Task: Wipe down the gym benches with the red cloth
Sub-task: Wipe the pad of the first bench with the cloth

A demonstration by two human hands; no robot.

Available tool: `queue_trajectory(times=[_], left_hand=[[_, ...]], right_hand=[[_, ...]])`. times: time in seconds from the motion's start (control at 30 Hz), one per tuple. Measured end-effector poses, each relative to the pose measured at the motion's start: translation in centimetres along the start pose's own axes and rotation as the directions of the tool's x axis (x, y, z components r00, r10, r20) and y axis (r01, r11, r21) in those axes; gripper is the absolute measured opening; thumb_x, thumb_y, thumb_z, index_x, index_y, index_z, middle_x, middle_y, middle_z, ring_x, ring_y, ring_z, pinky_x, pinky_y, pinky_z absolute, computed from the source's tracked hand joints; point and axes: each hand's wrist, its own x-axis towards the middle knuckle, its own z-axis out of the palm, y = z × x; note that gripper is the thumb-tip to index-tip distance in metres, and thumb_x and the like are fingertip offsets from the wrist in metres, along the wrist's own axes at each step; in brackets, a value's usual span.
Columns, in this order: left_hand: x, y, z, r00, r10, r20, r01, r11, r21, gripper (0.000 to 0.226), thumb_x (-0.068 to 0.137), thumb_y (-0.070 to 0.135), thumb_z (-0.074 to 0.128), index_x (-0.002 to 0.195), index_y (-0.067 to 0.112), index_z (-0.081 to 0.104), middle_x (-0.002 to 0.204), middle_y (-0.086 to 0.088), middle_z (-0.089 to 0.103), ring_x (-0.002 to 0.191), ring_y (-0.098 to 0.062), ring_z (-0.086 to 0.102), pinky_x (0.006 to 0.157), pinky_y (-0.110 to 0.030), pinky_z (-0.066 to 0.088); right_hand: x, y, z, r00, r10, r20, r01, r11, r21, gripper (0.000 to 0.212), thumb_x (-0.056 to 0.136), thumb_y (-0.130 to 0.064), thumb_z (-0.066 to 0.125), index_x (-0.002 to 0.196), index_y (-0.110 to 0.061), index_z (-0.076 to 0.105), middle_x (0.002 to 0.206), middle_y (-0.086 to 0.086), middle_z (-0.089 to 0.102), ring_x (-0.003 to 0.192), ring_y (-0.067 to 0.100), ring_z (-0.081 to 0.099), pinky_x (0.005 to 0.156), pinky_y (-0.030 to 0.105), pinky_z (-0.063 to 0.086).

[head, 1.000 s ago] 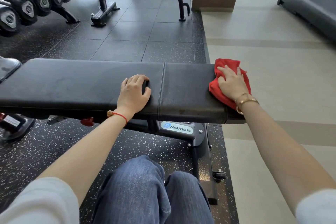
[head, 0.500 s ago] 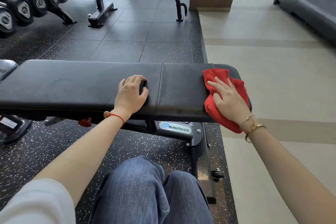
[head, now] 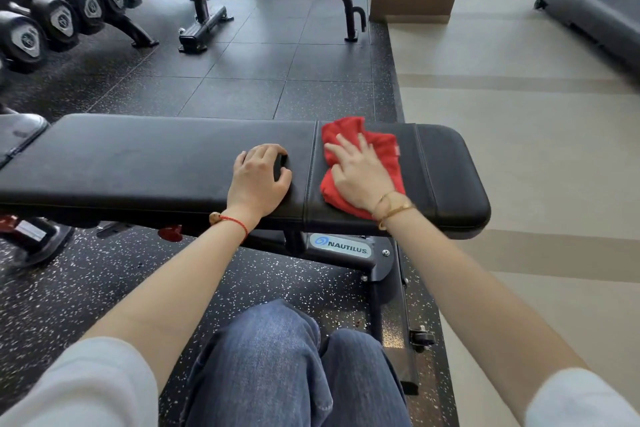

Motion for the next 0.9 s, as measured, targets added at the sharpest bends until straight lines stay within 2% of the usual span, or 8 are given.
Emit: queue_trajectory(times=[0.07,0.17,0.3,0.4,0.53,0.67,0.8,0.9], left_hand=[[0.0,0.0,-0.1,1.000,-0.001,0.001,0.001,1.000,0.002,0.028,0.087,0.026,0.052,0.114,0.021,0.058,0.123,0.002,0.062,0.120,-0.020,0.054,0.112,-0.047,0.033],[0.0,-0.1,-0.2,1.000,0.006,0.002,-0.006,1.000,-0.005,0.028,0.088,0.024,0.053,0.115,0.020,0.059,0.125,0.002,0.062,0.122,-0.020,0.053,0.112,-0.047,0.032],[-0.2,0.1,-0.2,1.000,0.006,0.010,-0.006,1.000,-0.004,0.029,0.090,0.023,0.052,0.118,0.018,0.057,0.127,0.000,0.060,0.124,-0.020,0.051,0.116,-0.048,0.029],[-0.3,0.6,-0.1,1.000,-0.013,0.006,0.013,1.000,0.014,0.030,0.089,0.022,0.052,0.119,0.017,0.057,0.126,-0.002,0.060,0.123,-0.021,0.051,0.117,-0.047,0.026],[-0.2,0.9,-0.2,1.000,-0.022,0.005,0.022,1.000,0.011,0.030,0.087,0.020,0.053,0.117,0.016,0.058,0.124,-0.002,0.061,0.122,-0.022,0.052,0.116,-0.048,0.028],[-0.2,0.4,-0.3,1.000,-0.011,0.014,0.011,1.000,-0.024,0.029,0.088,0.020,0.053,0.117,0.018,0.058,0.127,0.000,0.061,0.125,-0.021,0.051,0.116,-0.049,0.028],[-0.3,0.0,-0.2,1.000,0.005,0.026,-0.004,0.999,-0.033,0.030,0.090,0.022,0.052,0.119,0.020,0.057,0.132,0.001,0.059,0.129,-0.020,0.049,0.117,-0.048,0.026],[-0.3,0.1,-0.1,1.000,0.001,0.023,0.000,0.999,-0.036,0.030,0.090,0.022,0.052,0.119,0.019,0.057,0.131,0.000,0.059,0.128,-0.020,0.050,0.118,-0.049,0.025]], right_hand=[[-2.1,-1.1,0.5,0.998,-0.063,-0.030,0.063,0.998,0.011,0.050,0.095,-0.023,0.041,0.145,-0.022,0.040,0.158,0.001,0.028,0.147,0.036,0.014,0.122,0.045,0.008],[-5.0,0.3,0.3,0.991,-0.062,-0.118,0.067,0.997,0.041,0.048,0.094,-0.024,0.044,0.142,-0.025,0.046,0.155,-0.003,0.035,0.147,0.030,0.019,0.122,0.040,0.012],[-6.3,2.2,-0.4,0.978,0.082,-0.192,-0.070,0.995,0.067,0.047,0.091,-0.024,0.046,0.138,-0.027,0.051,0.151,-0.004,0.041,0.146,0.028,0.024,0.121,0.038,0.017],[-5.7,0.1,0.1,0.966,0.142,-0.215,-0.138,0.990,0.032,0.052,0.086,-0.028,0.041,0.137,-0.025,0.052,0.151,0.000,0.043,0.144,0.033,0.026,0.119,0.043,0.021],[-5.5,-3.6,1.6,0.984,0.030,-0.174,-0.029,1.000,0.008,0.052,0.087,-0.027,0.041,0.138,-0.022,0.052,0.152,0.002,0.040,0.145,0.036,0.024,0.120,0.043,0.019],[-6.1,-2.1,1.2,0.980,0.003,-0.197,0.009,0.998,0.057,0.049,0.089,-0.026,0.045,0.137,-0.024,0.052,0.151,-0.001,0.042,0.145,0.031,0.026,0.120,0.040,0.019],[-8.1,3.0,-0.3,0.948,0.146,-0.282,-0.133,0.989,0.062,0.047,0.088,-0.026,0.047,0.134,-0.028,0.054,0.149,-0.004,0.044,0.143,0.029,0.030,0.119,0.039,0.022],[-8.7,7.0,-1.8,0.919,0.280,-0.279,-0.262,0.960,0.102,0.046,0.091,-0.024,0.046,0.136,-0.030,0.052,0.151,-0.005,0.041,0.144,0.028,0.027,0.120,0.039,0.022]])
